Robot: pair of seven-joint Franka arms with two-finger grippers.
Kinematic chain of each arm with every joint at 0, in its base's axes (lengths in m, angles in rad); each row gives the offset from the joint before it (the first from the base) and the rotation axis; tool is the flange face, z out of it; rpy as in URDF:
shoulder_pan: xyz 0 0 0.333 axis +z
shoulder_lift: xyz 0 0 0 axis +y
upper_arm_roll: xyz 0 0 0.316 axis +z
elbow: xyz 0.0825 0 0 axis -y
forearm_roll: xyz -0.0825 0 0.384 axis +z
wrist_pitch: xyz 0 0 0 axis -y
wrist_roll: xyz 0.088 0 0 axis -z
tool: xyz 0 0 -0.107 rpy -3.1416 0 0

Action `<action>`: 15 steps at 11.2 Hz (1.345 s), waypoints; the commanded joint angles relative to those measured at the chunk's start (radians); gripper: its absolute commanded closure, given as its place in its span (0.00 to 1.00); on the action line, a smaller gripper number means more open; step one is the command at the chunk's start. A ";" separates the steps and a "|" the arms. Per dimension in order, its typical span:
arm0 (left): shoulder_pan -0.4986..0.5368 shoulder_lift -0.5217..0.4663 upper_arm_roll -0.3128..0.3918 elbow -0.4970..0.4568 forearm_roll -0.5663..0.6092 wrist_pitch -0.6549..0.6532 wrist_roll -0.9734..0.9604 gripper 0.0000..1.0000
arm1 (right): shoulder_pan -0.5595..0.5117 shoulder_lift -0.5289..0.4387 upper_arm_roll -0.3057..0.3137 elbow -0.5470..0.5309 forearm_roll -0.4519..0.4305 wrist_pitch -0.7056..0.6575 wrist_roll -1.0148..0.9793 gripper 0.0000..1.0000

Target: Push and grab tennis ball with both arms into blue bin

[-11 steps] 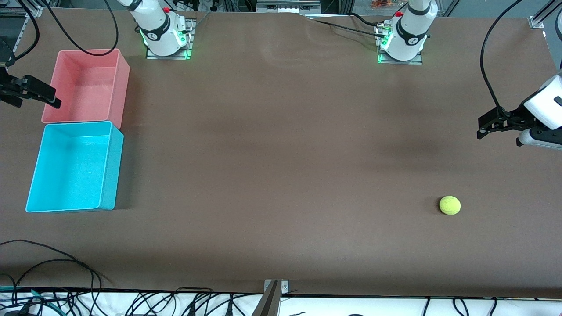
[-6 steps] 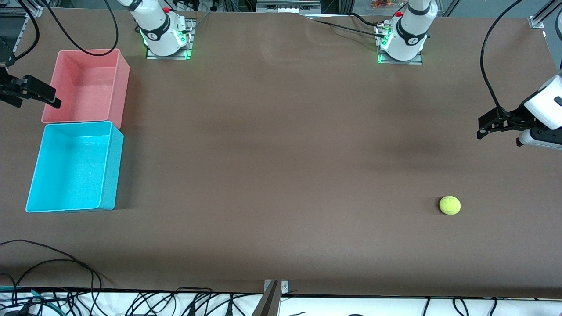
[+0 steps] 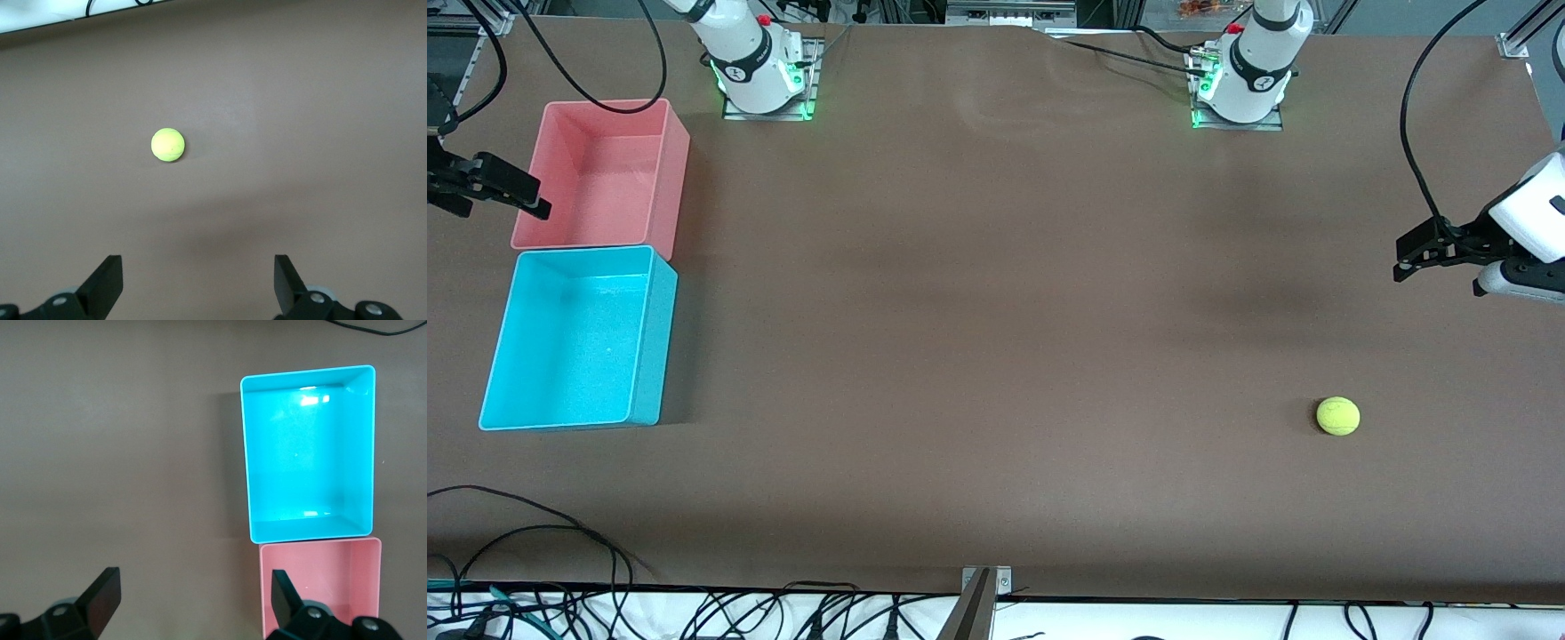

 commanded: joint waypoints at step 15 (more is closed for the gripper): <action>0.014 0.015 0.001 0.018 -0.007 -0.043 0.015 0.00 | 0.001 0.001 0.000 0.018 -0.003 -0.013 0.003 0.00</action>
